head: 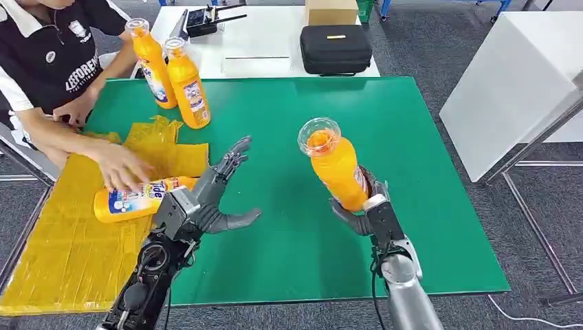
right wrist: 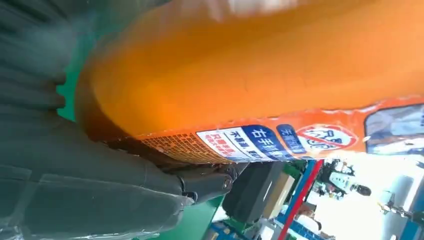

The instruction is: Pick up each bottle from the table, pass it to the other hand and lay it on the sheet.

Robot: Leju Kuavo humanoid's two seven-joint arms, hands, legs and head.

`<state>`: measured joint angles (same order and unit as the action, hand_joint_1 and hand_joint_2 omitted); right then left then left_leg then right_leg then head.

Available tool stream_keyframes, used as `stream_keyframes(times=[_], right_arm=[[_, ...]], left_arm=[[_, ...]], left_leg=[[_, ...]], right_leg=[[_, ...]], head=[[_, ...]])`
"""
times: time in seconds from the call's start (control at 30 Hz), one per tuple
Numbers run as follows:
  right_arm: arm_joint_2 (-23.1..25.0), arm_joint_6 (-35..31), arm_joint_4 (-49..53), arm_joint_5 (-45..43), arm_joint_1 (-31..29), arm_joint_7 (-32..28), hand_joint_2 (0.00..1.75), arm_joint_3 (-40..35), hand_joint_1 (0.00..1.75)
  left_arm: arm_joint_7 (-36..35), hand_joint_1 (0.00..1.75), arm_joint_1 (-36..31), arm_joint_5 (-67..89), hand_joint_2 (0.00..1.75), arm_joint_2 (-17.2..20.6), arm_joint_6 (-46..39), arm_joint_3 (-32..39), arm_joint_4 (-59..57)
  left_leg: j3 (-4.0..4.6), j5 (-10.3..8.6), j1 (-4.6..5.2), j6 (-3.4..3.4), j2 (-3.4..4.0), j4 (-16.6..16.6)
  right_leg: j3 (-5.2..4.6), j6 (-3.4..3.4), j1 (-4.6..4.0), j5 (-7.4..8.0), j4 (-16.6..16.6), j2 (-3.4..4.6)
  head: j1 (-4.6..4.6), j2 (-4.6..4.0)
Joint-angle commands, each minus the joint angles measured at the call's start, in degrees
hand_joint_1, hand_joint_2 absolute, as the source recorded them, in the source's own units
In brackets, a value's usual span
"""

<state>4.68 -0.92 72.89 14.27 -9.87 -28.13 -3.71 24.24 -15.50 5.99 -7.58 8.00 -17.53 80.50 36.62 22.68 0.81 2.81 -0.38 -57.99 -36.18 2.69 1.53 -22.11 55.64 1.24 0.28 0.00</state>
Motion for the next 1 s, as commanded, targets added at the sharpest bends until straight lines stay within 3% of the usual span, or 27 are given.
stream_keyframes(times=[0.03, 0.3, 0.53, 1.0], right_arm=[[2.7, 2.5, -11.1, -1.3, -7.8, -0.9, 1.75, -8.6, 1.75], [5.3, 5.5, -15.1, -0.9, -11.9, -1.4, 1.75, -17.8, 1.75], [5.2, 5.6, -15.0, -0.9, -11.6, -1.6, 1.75, -23.0, 1.75], [6.6, 5.8, -17.6, 0.7, -12.3, -1.6, 1.75, -29.0, 1.75]], left_arm=[[-0.4, 0.0, -3.1, -0.5, 1.75, 1.1, -1.5, -6.1, -0.4], [-0.9, 0.0, -3.1, -0.6, 1.75, 0.9, -4.7, -6.7, -1.0], [-0.9, 0.0, -3.7, -2.1, 1.75, 0.8, -5.1, -6.2, -2.0], [-0.4, 0.0, -3.6, -5.5, 1.75, 0.0, -6.1, -3.4, -2.6]], left_leg=[[-0.21, 0.17, -0.14, -0.26, 0.25, -0.1], [-0.21, 0.1, -0.14, -0.26, 0.26, -0.1], [-0.22, 0.08, -0.14, -0.25, 0.08, 0.0], [-0.11, 0.01, -0.1, -0.19, 0.01, 0.0]], right_leg=[[0.17, -0.22, -0.16, -0.05, 0.1, 0.11], [0.14, -0.2, -0.15, -0.03, 0.0, 0.12], [0.2, -0.19, -0.15, -0.07, 0.0, -0.06], [0.09, -0.14, -0.1, -0.02, 0.0, -0.05]], head=[[0.02, 0.0], [0.0, 0.0], [0.02, 0.0], [0.02, 0.0]])
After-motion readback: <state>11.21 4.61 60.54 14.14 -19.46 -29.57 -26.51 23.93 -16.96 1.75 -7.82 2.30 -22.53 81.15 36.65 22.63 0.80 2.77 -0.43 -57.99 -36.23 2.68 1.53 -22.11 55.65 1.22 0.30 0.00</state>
